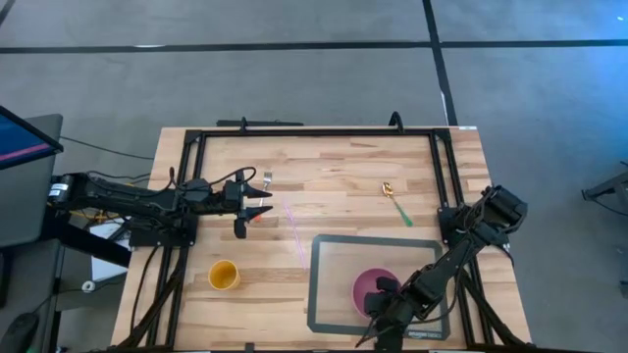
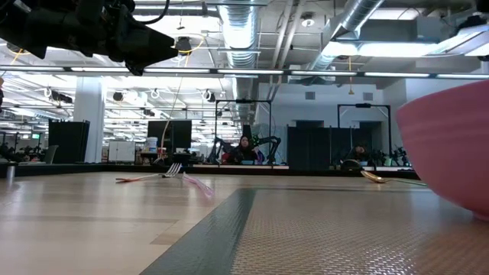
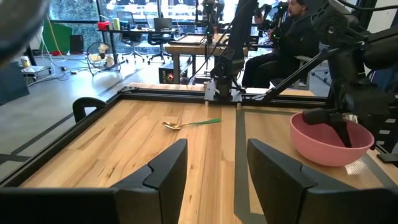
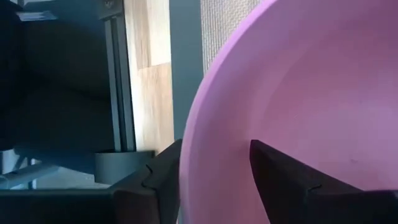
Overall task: Pick & Place Utensil
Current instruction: Put the pink bowl on the transparent placemat, then put the fork in the pink bowl
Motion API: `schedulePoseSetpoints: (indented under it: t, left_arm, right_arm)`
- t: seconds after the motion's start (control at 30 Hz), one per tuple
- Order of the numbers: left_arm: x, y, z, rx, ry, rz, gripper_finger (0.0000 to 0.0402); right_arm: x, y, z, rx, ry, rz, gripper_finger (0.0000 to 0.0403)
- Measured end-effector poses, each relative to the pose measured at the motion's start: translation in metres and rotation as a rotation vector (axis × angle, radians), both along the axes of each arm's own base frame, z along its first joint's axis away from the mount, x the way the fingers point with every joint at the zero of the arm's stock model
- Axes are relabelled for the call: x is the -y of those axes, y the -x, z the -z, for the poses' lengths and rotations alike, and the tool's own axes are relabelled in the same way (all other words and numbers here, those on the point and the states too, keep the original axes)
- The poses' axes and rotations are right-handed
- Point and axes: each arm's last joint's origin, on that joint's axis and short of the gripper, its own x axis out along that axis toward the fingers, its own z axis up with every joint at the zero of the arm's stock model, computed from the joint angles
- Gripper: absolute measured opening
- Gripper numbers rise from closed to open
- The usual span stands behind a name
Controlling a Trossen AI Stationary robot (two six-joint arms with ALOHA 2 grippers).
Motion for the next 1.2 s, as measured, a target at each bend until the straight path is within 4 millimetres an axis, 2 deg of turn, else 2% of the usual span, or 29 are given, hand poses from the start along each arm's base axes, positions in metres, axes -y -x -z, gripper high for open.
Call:
schedulePoseSetpoints:
  t: [0.33, 0.6, 0.9, 1.2]
  left_arm:
    - [0.0, 0.0, 0.0, 0.0, 0.0, 0.0, 0.0168]
    - [0.0, 0.0, 0.0, 0.0, 0.0, 0.0, 0.0168]
    - [0.0, 0.0, 0.0, 0.0, 0.0, 0.0, 0.0168]
    - [0.0, 0.0, 0.0, 0.0, 0.0, 0.0, 0.0168]
  right_arm:
    - [0.012, -0.016, -0.005, -0.078, -0.093, 0.0, 0.0151]
    - [0.018, -0.033, -0.027, -0.102, -0.098, 0.026, 0.0138]
    - [0.019, -0.034, -0.055, -0.199, -0.02, 0.038, 0.0136]
    - [0.015, -0.038, -0.092, -0.206, -0.012, 0.035, 0.0136]
